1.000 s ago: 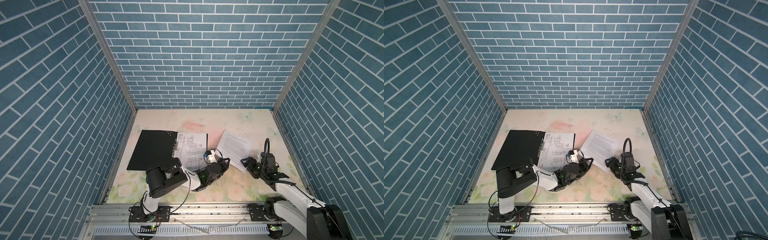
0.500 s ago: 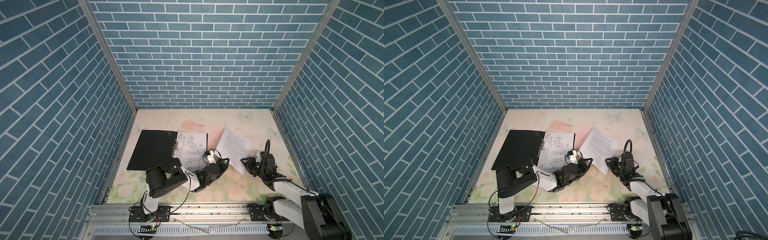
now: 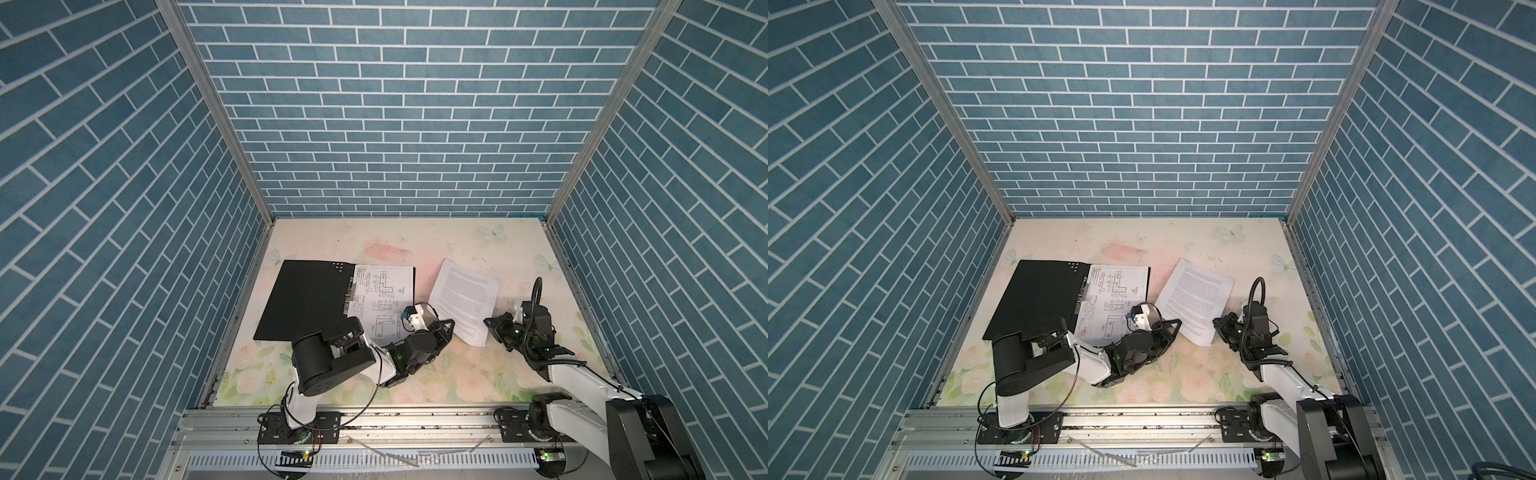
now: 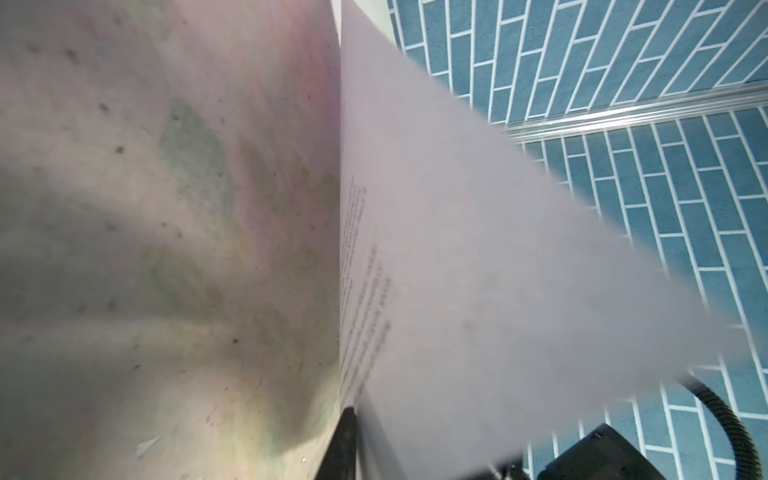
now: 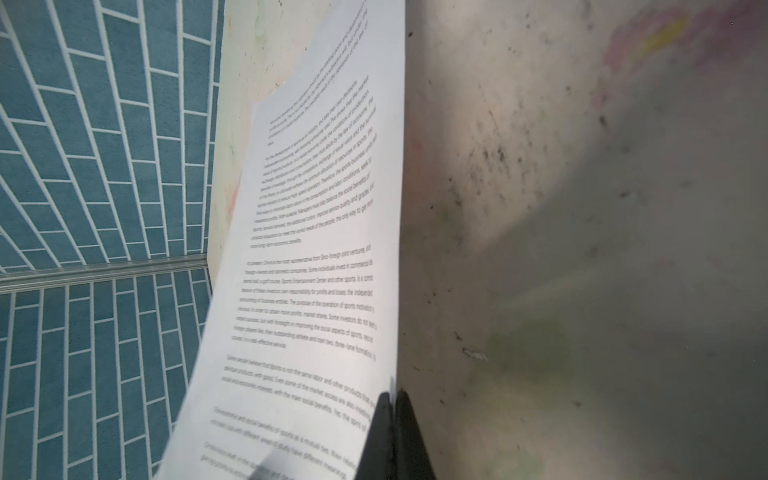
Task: Put the files into the folder
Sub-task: 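Carry the lifted text sheet toward the black folder with both grippers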
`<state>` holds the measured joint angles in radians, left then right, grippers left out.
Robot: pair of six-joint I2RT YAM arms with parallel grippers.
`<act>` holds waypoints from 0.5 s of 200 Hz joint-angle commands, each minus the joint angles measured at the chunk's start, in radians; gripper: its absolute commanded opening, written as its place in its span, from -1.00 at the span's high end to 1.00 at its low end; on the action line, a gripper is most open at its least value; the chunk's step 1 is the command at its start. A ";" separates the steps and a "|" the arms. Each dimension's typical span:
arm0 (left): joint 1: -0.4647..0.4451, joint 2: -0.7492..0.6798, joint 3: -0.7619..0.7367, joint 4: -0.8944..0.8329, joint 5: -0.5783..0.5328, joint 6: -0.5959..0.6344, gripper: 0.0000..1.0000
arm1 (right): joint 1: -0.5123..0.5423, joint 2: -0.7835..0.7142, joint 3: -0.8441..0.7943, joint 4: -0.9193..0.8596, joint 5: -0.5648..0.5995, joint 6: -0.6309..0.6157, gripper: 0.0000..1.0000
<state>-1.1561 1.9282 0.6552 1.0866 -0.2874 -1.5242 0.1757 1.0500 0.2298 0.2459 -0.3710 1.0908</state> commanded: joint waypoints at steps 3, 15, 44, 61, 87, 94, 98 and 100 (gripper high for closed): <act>0.007 -0.021 -0.026 0.011 -0.007 -0.005 0.25 | -0.003 -0.026 0.072 -0.059 -0.005 -0.044 1.00; 0.018 -0.036 -0.044 -0.002 -0.004 -0.016 0.04 | -0.004 -0.031 0.097 -0.093 -0.008 -0.060 1.00; 0.055 -0.134 -0.110 -0.076 0.000 0.003 -0.49 | -0.003 -0.046 0.220 -0.248 -0.008 -0.136 1.00; 0.078 -0.218 -0.111 -0.166 0.034 0.050 -0.78 | -0.002 -0.042 0.313 -0.315 -0.009 -0.172 1.00; 0.112 -0.330 -0.025 -0.345 0.134 0.155 -0.99 | 0.005 -0.001 0.461 -0.368 -0.021 -0.197 1.00; 0.121 -0.353 -0.002 -0.400 0.156 0.176 -0.99 | 0.013 0.019 0.505 -0.381 -0.022 -0.204 1.00; 0.125 -0.366 0.007 -0.426 0.167 0.187 -0.99 | 0.018 0.032 0.533 -0.391 -0.021 -0.211 1.00; 0.127 -0.371 0.012 -0.437 0.174 0.193 -0.99 | 0.022 0.037 0.548 -0.396 -0.020 -0.213 1.00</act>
<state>-1.0546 1.6276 0.5903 0.8516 -0.2127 -1.4471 0.1780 1.0424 0.6312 -0.0608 -0.3782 0.9485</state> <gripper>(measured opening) 0.994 0.044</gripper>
